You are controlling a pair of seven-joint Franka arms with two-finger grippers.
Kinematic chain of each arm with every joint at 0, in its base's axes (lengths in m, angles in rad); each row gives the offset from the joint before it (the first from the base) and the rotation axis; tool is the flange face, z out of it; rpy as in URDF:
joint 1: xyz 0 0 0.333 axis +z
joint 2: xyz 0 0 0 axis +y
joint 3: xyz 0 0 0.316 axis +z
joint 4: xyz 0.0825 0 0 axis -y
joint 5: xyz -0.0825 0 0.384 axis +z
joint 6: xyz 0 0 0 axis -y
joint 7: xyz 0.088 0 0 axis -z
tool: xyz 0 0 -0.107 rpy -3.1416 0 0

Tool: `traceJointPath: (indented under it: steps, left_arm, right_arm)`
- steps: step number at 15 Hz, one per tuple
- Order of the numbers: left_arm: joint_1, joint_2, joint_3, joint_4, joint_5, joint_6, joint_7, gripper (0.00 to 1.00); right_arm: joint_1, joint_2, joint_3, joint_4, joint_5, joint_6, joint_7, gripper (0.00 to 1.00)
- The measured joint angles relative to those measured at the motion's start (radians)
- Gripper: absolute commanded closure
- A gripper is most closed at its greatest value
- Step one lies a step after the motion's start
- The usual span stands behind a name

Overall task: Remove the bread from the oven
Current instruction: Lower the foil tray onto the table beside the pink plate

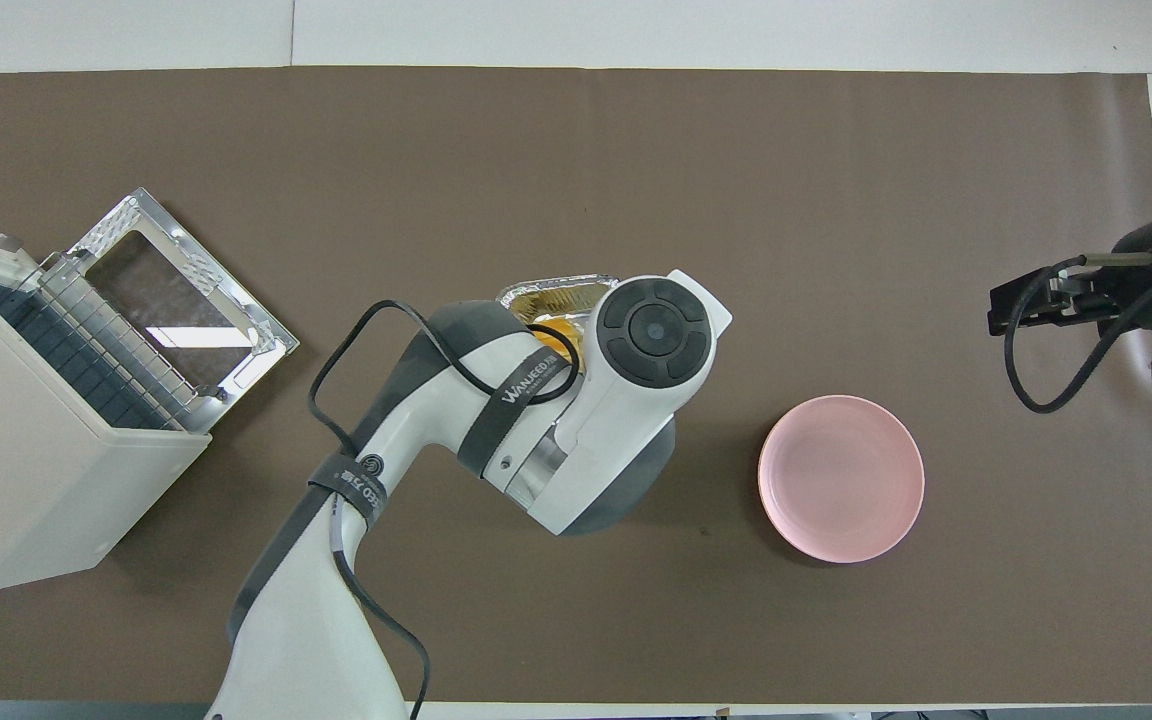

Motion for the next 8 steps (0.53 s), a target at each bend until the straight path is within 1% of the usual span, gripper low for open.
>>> traceJointPath:
  steps: [3, 5, 8]
  left_arm:
    - [-0.055, 0.072, 0.001, 0.034, 0.010, -0.023, -0.030, 1.00]
    - [-0.061, 0.108, 0.002, 0.065, 0.009, -0.037, -0.055, 1.00]
    - [-0.076, 0.149, 0.002, 0.083, 0.009, -0.037, -0.076, 1.00]
  right_arm:
    - [0.000, 0.000, 0.000, 0.000, 0.000, 0.000, 0.000, 0.00]
    - [0.000, 0.000, 0.000, 0.000, 0.000, 0.000, 0.000, 0.00]
    - [0.000, 0.000, 0.000, 0.000, 0.000, 0.000, 0.000, 0.00]
